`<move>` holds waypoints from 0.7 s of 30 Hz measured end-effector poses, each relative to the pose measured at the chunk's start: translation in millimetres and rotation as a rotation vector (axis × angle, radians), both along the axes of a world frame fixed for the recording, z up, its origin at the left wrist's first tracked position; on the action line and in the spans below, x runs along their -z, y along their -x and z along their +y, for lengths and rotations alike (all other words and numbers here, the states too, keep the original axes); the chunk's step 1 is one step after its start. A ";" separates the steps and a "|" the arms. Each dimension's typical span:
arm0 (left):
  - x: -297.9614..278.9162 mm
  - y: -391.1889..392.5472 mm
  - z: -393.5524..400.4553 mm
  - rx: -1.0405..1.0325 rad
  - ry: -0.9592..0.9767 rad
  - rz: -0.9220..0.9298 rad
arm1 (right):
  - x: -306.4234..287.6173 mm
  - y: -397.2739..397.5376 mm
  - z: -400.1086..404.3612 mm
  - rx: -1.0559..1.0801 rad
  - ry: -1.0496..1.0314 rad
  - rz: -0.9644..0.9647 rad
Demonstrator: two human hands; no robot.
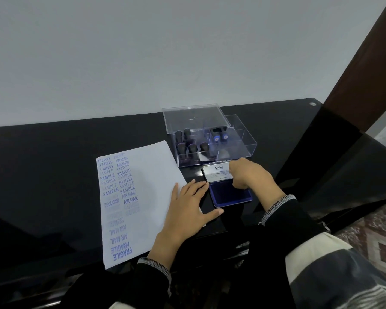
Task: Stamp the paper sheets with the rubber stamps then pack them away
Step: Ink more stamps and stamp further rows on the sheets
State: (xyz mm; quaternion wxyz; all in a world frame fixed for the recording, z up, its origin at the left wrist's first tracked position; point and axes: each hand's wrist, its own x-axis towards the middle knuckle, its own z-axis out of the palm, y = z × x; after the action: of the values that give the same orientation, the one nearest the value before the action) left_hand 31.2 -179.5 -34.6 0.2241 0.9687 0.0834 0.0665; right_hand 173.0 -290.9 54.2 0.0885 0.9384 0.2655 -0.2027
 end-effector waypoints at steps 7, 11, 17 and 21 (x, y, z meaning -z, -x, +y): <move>0.4 -0.4 -0.6 -0.006 0.005 -0.007 | 15.8 8.3 -32.5 0.027 -0.338 -0.050; 0.3 -0.9 -1.7 -0.014 0.016 -0.008 | 27.5 15.8 -45.4 0.032 -0.488 -0.112; -1.1 -0.9 -3.0 -0.018 0.022 -0.003 | 26.1 21.1 -45.4 -0.009 -0.495 -0.142; -4.5 -0.2 -3.2 -0.014 0.043 0.005 | 18.1 14.2 -46.5 0.026 -0.462 -0.062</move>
State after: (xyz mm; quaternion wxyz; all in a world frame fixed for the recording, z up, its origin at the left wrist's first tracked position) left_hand 31.4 -182.7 -30.1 0.2441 0.9632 0.0923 0.0640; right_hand 158.8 -337.3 36.1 -0.1233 0.9429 0.2898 -0.1085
